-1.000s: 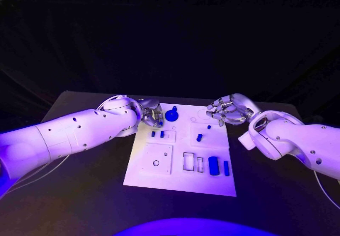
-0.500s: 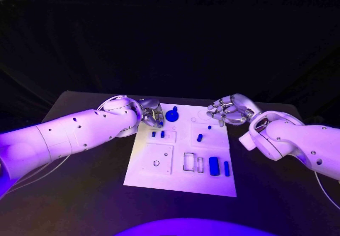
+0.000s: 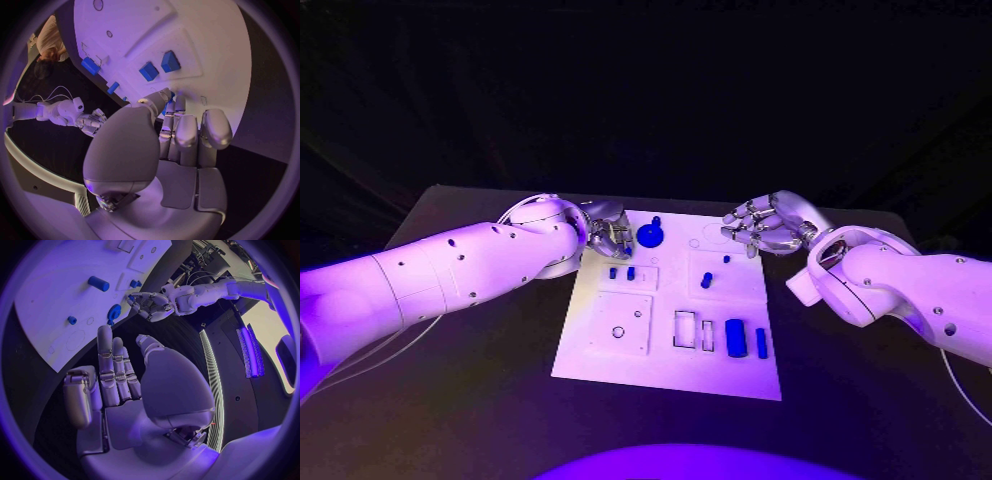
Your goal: Assemble the parts on the task board
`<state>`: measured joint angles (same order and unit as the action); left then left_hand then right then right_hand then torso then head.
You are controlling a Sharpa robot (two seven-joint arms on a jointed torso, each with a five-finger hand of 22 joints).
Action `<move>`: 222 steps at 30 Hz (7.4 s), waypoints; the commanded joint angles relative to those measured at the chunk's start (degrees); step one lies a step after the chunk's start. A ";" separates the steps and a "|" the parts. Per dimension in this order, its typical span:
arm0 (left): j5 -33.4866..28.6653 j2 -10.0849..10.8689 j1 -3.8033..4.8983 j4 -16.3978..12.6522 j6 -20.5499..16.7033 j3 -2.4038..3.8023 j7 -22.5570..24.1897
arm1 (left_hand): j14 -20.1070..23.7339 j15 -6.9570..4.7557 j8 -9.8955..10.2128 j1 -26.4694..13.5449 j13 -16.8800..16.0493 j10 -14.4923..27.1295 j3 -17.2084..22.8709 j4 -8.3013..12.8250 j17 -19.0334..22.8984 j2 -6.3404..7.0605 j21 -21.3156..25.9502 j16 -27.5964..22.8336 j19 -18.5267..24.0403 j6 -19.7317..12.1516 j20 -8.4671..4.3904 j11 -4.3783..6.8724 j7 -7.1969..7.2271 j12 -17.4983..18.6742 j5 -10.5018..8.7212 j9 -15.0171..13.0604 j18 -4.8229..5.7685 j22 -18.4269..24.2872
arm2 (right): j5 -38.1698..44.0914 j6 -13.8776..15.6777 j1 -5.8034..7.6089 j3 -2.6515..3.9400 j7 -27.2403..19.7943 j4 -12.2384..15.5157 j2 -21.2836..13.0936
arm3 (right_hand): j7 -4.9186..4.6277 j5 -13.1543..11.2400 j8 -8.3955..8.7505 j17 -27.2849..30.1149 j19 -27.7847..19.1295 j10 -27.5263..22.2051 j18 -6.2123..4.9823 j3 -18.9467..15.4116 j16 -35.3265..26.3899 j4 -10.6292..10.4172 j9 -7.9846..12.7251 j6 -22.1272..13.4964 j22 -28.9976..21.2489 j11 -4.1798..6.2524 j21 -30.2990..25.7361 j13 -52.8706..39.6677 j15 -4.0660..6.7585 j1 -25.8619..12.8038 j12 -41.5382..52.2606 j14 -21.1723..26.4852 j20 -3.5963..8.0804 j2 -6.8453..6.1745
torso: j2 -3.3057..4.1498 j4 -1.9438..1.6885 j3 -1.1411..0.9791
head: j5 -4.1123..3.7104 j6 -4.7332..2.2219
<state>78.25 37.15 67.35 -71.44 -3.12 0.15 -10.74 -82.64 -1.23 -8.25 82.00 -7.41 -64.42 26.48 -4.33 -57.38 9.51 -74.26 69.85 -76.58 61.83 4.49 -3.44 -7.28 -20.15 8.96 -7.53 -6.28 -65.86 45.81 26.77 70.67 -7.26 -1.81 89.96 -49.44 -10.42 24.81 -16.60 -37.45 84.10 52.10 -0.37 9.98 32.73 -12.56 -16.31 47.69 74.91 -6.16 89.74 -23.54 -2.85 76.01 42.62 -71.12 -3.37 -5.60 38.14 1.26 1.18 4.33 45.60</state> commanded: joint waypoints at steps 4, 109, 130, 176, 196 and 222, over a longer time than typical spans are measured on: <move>-0.48 -0.05 0.02 -0.01 0.62 0.03 0.43 | -0.28 0.21 0.21 -0.03 -0.11 -0.49 0.19 0.44 0.15 0.12 -0.09 0.22 -0.38 0.48 -0.13 0.10 0.02 0.57 -0.07 -0.04 0.84 -0.01 | 0.14 -0.33 -0.04 0.00 -0.24 0.02 0.01 | -0.18 0.36 -0.30 -0.07 5.90 -0.16 0.37 0.27 -0.29 -0.15 0.10 0.02 15.09 -0.14 0.26 0.04 0.01 0.00 -0.08 -0.15 -0.17 -0.62 | 0.00 0.01 0.02 | 0.02 0.05; -71.29 17.44 0.61 -19.25 -14.46 1.30 25.86 | 11.21 0.95 3.94 -3.61 -3.05 -1.58 -2.52 0.65 25.84 0.12 24.53 -19.02 14.99 0.99 0.54 -0.46 -0.82 1.47 -0.18 0.75 -4.36 28.93 | 52.95 -15.51 -1.27 -0.54 17.55 -8.48 8.78 | 1.62 -10.91 11.10 -34.19 -7.71 13.17 -4.04 17.61 41.47 9.48 5.66 13.37 0.47 1.17 -12.51 18.15 2.55 2.28 -32.40 -15.36 -3.12 -5.49 | -0.02 -0.03 0.07 | -3.82 -1.16; -71.31 17.48 0.61 -19.44 -14.10 1.30 25.61 | 11.27 1.01 4.08 -3.47 -3.14 -1.36 -2.67 0.81 25.95 -0.01 24.82 -19.12 14.87 0.79 0.55 -0.57 -0.97 1.48 -0.18 0.80 -4.34 29.14 | 51.96 -15.32 -2.46 -0.55 16.75 -10.96 10.45 | 1.97 -10.53 11.02 -34.79 -6.15 14.33 -3.78 18.42 42.28 10.14 5.33 14.71 0.80 1.55 -12.58 17.82 2.90 2.55 -32.29 -15.53 -2.83 -3.71 | -0.03 0.04 0.06 | -3.74 -0.70; -71.32 17.05 0.61 -18.96 -13.50 1.29 25.17 | 11.61 1.33 4.50 -2.83 -3.46 -0.36 -2.99 1.48 26.24 -0.47 25.67 -19.31 14.53 -0.27 0.73 -1.01 -1.53 1.54 -0.14 1.04 -4.30 29.78 | 50.66 -4.65 -1.86 0.20 17.32 1.30 4.51 | 2.61 -14.10 10.60 -35.49 -2.68 16.71 -2.76 19.86 43.50 12.92 4.30 17.07 4.32 2.26 -9.82 17.13 3.47 2.63 -32.79 -15.78 -2.20 -1.84 | -0.21 0.16 0.13 | -3.23 -1.17; -71.32 14.84 0.62 -18.65 -13.10 0.95 25.28 | 11.71 1.35 4.43 -2.52 -3.56 -0.29 -2.94 1.71 26.29 -0.65 25.81 -19.33 14.49 -0.29 0.77 -1.03 -1.55 1.46 -0.11 1.04 -4.31 29.88 | 49.91 -6.17 -4.15 -0.06 16.87 6.52 12.66 | 2.67 -13.43 10.67 -35.42 -2.16 16.96 -2.60 19.55 43.54 12.72 4.23 17.18 4.91 2.34 -9.31 17.01 3.54 2.06 -32.94 -15.79 -2.15 -1.84 | -0.28 -0.16 0.11 | 2.35 -0.43; -71.22 14.09 0.63 -18.76 -12.49 0.94 24.98 | 11.76 1.36 4.40 -2.37 -3.61 -0.27 -2.92 1.84 26.31 -0.73 25.88 -19.34 14.47 -0.27 0.78 -1.03 -1.55 1.41 -0.10 1.04 -4.31 29.93 | 49.29 -9.95 -7.80 -0.65 16.97 2.00 18.29 | 2.64 -12.71 10.86 -35.15 -2.25 16.90 -2.65 19.11 43.41 12.50 4.20 17.03 4.76 2.29 -9.52 16.94 3.51 1.49 -33.23 -15.73 -2.14 -1.73 | -0.28 0.02 0.10 | 3.92 0.57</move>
<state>7.21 51.36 67.92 -90.05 -16.75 1.06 13.97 -71.27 0.31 -3.94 79.22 -10.97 -65.11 23.62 -2.92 -31.15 9.13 -48.71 50.76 -61.74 61.73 5.42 -4.58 -8.59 -18.55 8.97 -6.55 -9.82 -36.01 94.94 18.52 62.93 -7.90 15.12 92.05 -31.29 -7.86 11.75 -5.60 -72.70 81.77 68.62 -3.97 29.41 76.00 -0.09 -12.05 64.60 74.92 -3.82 80.19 -6.50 0.32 77.95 9.77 -83.92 -5.50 -7.26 37.87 1.35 1.31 8.29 46.06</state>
